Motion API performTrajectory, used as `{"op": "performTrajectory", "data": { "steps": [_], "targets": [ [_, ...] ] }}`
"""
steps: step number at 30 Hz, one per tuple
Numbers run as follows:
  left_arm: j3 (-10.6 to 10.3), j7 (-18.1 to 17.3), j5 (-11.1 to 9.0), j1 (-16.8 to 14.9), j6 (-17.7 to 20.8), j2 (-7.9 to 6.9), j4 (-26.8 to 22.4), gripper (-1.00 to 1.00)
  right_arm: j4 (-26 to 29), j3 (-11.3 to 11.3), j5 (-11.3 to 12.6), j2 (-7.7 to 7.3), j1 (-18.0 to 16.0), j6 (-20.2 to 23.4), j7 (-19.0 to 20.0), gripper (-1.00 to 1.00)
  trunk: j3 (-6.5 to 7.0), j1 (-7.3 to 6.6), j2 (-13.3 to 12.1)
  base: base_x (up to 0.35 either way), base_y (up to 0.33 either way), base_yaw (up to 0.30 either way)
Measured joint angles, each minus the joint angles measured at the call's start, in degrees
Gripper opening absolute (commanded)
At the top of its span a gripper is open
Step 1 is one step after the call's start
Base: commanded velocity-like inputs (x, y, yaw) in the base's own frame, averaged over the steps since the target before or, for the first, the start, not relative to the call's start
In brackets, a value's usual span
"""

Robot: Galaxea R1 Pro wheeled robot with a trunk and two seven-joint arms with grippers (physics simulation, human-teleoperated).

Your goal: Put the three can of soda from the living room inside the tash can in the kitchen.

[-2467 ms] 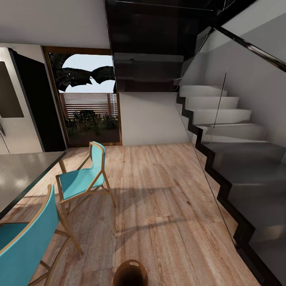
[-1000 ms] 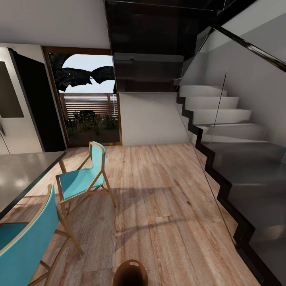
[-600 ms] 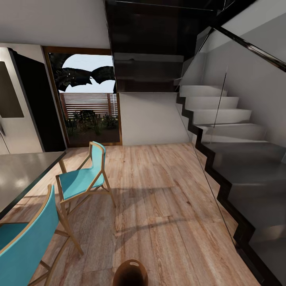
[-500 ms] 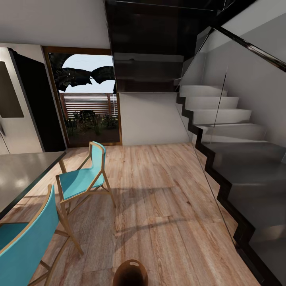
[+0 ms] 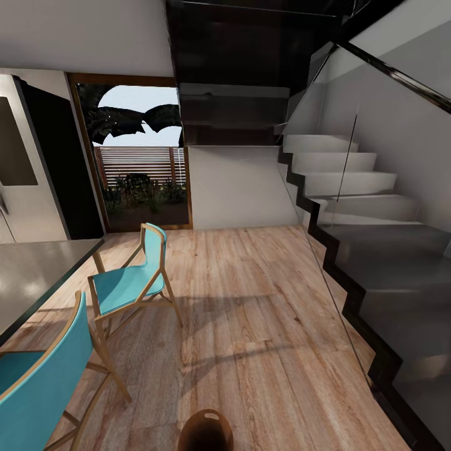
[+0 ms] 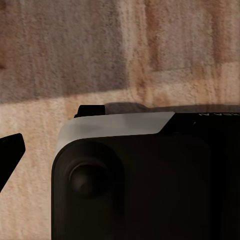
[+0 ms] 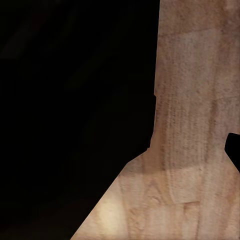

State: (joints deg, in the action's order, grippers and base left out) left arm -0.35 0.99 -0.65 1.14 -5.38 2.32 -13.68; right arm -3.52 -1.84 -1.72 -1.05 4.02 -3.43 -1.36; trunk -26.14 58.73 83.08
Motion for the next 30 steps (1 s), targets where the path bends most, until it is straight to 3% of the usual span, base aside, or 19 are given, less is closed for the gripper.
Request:
{"op": "performTrajectory", "data": {
  "steps": [30],
  "targets": [
    [0.0,0.0,0.0,0.0,0.0,0.00,0.0,1.00,0.0,0.0,0.0,0.00,0.0,0.0,0.0,1.00,0.00,0.00,0.0,0.000,0.000,0.000]
  ]
}}
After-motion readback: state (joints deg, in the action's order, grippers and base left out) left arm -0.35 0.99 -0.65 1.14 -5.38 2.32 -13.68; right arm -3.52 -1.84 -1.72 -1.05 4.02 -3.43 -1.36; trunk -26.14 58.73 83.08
